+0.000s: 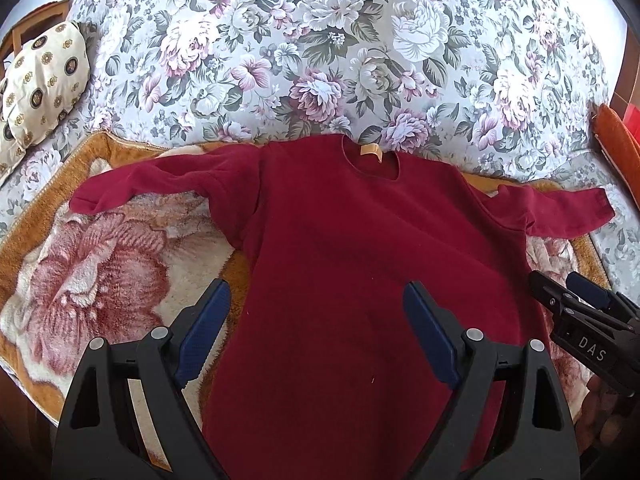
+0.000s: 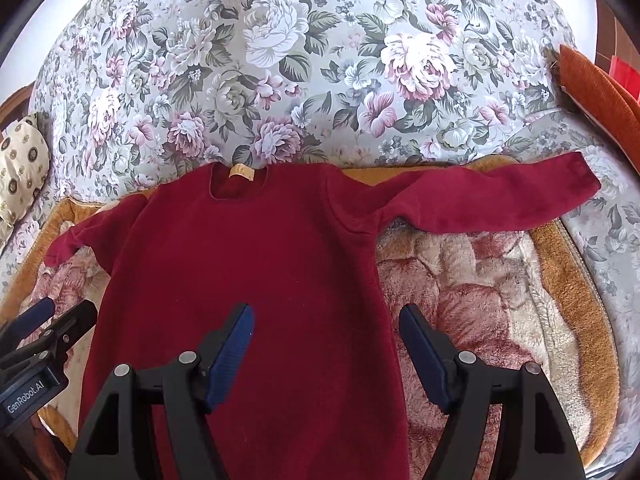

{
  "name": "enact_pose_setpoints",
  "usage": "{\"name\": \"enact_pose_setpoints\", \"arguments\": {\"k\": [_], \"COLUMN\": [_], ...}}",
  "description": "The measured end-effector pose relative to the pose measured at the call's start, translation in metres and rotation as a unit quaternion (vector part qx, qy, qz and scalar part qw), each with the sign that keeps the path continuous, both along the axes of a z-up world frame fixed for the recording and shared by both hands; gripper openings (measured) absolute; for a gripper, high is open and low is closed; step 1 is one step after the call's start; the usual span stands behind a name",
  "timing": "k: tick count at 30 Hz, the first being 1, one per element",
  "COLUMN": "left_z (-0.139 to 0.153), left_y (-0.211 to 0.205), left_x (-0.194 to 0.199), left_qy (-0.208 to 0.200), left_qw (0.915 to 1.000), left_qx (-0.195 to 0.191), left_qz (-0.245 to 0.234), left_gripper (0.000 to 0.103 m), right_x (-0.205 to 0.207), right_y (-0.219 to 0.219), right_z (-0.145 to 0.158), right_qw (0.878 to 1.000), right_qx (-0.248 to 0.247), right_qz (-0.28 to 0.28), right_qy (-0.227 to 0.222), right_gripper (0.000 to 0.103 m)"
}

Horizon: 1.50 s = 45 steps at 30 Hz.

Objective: Fold small clothes

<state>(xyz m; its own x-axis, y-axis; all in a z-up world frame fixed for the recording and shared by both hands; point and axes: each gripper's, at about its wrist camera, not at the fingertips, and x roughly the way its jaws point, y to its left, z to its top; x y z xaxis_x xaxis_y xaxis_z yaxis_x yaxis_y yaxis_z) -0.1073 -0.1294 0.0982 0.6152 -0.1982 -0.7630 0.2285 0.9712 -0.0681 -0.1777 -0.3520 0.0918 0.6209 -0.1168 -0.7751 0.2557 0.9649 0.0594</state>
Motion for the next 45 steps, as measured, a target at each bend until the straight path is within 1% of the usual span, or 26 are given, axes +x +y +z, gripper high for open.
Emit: {"name": "enact_pose_setpoints", "arguments": {"k": [15, 19, 30, 34, 39, 42, 45], "left_z": [-0.01, -0.014, -0.014, -0.015, -0.019, -0.019, -0.018], "left_y": [0.001, -0.002, -0.002, 0.007, 0.021, 0.033, 0.052], "left_x": [0.019, 0.025, 0.038, 0.04, 0.048, 0.053, 0.057], "left_qy": [0.019, 0.026, 0.028, 0.029, 0.042, 0.048, 0.058], "left_qw": [0.9997, 0.9995, 0.9995, 0.9993, 0.9984, 0.9972, 0.9952], "left_qx": [-0.012, -0.015, -0.013, -0.019, -0.026, -0.041, -0.064], "left_qz": [0.005, 0.006, 0.008, 0.014, 0.029, 0.039, 0.046], "left_gripper": [0.088, 0.088, 0.088, 0.088, 0.088, 0.088, 0.088], "right_x": [0.024, 0.031, 0.048, 0.054, 0.061, 0.067, 0.074], "right_y": [-0.001, -0.001, -0.002, 0.0, 0.006, 0.009, 0.015], "right_z": [-0.012, -0.014, -0.019, -0.022, -0.025, -0.026, -0.028], "right_qw": [1.0, 1.0, 1.0, 1.0, 1.0, 1.0, 0.999], "right_qx": [0.003, -0.005, 0.006, 0.006, 0.003, 0.002, -0.001], "right_qz": [0.002, 0.003, 0.002, 0.003, 0.006, 0.01, 0.019], "right_qy": [0.015, 0.017, 0.02, 0.024, 0.026, 0.03, 0.035], "right_gripper": [0.074, 0.074, 0.074, 0.074, 0.074, 0.074, 0.074]}}
